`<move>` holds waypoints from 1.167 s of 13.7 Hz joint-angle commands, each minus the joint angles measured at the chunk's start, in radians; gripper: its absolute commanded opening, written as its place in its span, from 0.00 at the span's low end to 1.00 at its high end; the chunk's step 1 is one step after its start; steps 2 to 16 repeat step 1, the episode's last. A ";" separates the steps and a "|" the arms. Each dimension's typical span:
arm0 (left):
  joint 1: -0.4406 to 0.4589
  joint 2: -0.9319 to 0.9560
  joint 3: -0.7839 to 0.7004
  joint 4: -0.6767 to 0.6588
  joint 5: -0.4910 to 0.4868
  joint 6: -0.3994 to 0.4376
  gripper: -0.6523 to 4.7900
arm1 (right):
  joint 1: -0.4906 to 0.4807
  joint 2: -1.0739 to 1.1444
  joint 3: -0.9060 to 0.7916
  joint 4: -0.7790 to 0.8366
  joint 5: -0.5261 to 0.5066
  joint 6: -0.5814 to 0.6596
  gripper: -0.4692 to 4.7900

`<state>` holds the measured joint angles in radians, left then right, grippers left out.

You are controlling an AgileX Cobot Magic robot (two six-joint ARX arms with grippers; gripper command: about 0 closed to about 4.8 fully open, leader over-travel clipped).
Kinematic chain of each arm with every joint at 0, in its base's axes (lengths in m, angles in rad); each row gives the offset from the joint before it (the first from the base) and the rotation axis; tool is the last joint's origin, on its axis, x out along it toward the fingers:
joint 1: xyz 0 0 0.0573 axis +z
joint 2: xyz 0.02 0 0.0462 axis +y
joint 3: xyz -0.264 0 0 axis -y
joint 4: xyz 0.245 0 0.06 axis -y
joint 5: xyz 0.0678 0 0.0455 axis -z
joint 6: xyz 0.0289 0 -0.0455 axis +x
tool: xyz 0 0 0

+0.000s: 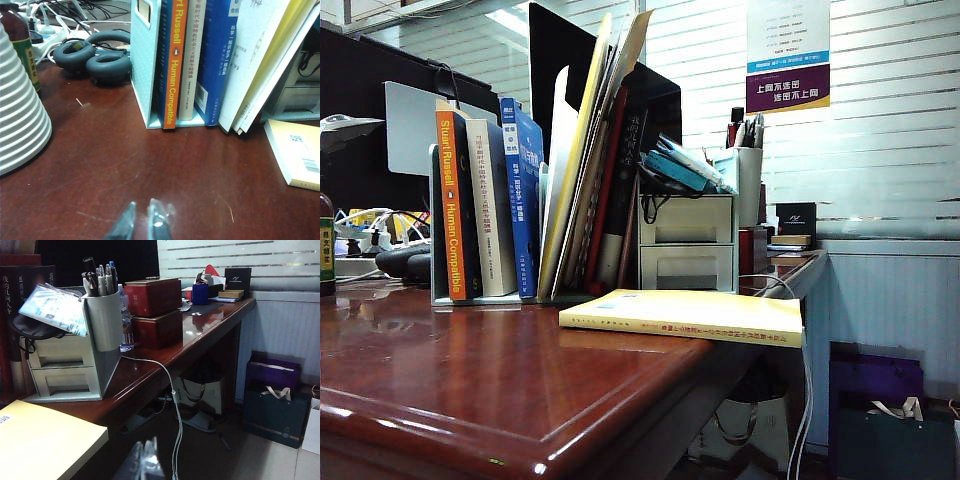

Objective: Pick up the blue book and put it on the bookshelf.

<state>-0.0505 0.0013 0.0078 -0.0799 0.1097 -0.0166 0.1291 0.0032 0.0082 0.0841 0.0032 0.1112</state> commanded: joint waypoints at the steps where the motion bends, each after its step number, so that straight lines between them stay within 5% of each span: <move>1: 0.000 0.001 -0.001 0.007 0.003 0.002 0.19 | 0.000 -0.001 -0.002 0.014 -0.002 0.001 0.09; 16: 0.000 0.001 -0.001 0.007 0.003 0.002 0.19 | 0.000 -0.001 -0.002 0.014 -0.002 0.001 0.09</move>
